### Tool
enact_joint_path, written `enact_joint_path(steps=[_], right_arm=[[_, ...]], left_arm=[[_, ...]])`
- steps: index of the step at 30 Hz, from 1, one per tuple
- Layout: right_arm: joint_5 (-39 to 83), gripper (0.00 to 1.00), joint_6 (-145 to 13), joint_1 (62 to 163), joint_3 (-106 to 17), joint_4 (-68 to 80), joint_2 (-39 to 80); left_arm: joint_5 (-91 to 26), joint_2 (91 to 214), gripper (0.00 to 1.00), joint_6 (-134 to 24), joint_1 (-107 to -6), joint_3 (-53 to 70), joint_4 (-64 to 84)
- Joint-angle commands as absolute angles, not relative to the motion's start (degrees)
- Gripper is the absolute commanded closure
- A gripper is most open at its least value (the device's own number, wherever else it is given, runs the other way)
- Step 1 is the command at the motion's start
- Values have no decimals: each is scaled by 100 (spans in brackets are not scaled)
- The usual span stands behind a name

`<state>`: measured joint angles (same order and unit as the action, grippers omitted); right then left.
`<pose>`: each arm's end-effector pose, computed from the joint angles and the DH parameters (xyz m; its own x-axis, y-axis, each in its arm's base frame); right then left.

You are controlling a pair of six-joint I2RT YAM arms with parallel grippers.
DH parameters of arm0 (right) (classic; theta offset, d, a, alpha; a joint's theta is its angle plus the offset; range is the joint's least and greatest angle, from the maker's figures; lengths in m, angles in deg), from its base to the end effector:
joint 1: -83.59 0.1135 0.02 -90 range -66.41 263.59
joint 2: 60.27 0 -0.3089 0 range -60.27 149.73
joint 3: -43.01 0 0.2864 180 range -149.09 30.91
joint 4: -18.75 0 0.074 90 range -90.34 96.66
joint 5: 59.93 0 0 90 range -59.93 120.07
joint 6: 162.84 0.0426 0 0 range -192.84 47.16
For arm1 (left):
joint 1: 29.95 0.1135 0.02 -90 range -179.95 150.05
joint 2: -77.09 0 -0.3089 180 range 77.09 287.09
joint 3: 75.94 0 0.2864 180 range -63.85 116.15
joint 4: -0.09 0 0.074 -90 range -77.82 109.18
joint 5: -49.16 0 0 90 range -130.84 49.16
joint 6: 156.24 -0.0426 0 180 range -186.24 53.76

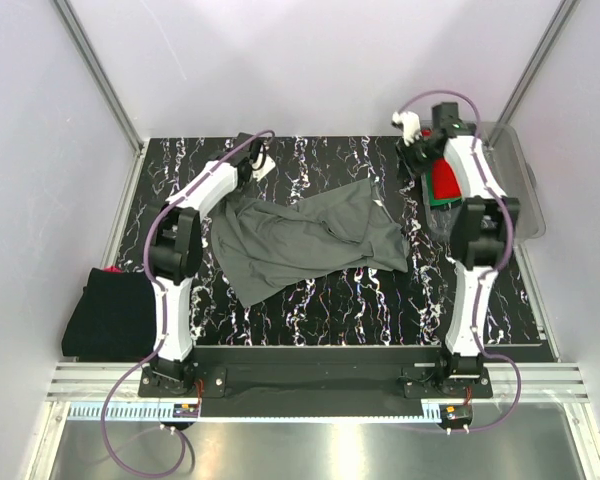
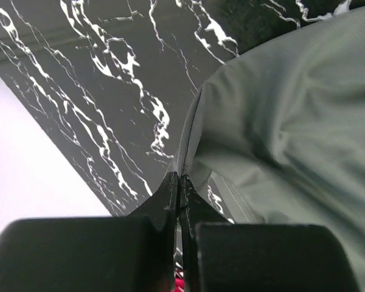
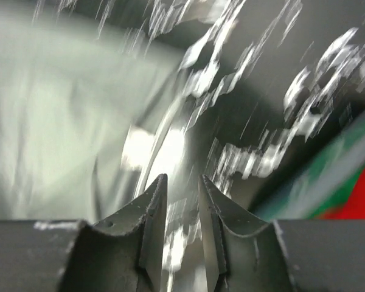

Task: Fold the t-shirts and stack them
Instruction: Flatten the tshirt out

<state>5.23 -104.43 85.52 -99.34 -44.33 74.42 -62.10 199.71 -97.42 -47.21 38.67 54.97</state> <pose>0.5841 0.0376 0.2785 -0.5601 -0.4945 -0.6646 -0.6601 0.7512 -0.0027 0.5030 -0.1401 0.2326 -0.6658 0.7121 -0.2228 0.5417 0.6666 0.5121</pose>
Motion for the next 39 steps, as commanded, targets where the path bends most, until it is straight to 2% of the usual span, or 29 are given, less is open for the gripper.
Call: enact_joint_path(steps=[1,6,15,25,39], right_arm=[[-587,66,-12264,8455,-8479,-4890,5753],[-588,69,-13819,8849,-6310,-4293,4618],[-552,70,-14596,9553,-4486,-2587,4230],[-429,69,-15211,9712,-4081,-1884,4458],[-289,69,-15677,9976,-4204,-2339,4757]], left_arm=[[-6255,19442,100,-9445,-4858,4207,5384],[-6237,19082,100,-9428,-5025,3723,5384],[-6387,19046,100,-9410,-5175,3556,5446],[-6413,18853,100,-9366,-5175,3284,5490],[-6422,18844,100,-9357,-5166,3125,5446]])
